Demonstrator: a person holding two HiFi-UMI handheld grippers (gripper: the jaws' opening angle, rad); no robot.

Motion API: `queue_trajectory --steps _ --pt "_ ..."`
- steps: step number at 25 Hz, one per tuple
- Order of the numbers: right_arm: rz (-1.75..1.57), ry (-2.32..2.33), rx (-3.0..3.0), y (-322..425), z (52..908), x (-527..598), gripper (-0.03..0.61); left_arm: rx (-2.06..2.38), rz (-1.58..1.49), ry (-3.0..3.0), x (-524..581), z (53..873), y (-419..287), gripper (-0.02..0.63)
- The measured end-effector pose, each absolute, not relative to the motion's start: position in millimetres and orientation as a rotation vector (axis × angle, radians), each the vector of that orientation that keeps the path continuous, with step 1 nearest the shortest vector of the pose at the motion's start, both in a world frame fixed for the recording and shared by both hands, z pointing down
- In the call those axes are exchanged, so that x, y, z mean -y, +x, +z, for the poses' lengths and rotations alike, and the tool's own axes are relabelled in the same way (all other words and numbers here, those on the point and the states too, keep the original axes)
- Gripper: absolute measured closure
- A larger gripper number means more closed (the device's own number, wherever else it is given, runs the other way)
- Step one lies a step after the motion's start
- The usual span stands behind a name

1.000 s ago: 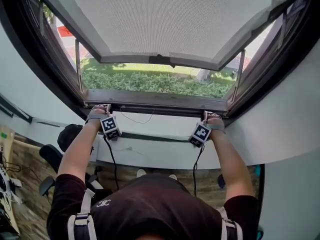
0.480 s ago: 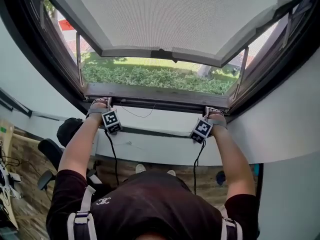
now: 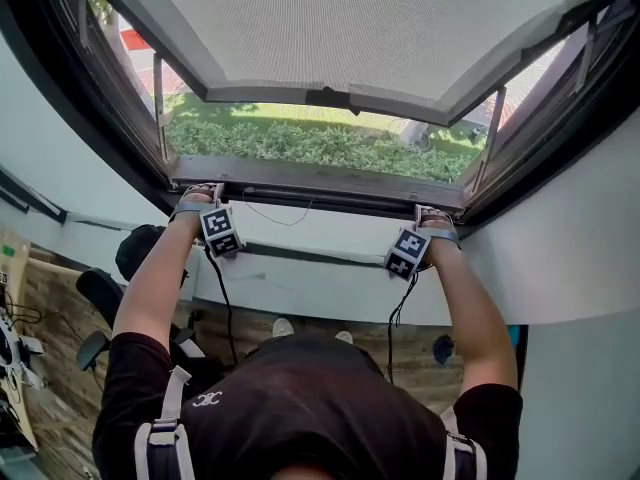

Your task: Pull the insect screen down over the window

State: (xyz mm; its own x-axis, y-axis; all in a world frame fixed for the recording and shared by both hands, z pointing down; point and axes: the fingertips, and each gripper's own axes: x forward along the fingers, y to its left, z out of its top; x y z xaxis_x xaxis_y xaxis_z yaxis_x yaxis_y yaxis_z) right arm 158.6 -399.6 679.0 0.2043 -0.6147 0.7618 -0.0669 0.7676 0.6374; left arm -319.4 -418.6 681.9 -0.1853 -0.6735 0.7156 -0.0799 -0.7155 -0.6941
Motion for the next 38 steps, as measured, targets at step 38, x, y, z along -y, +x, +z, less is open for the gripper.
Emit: queue_trajectory --steps 38 --pt "-0.347 0.783 1.36 151 676 396 0.304 -0.982 -1.859 -1.746 428 692 -315 0.456"
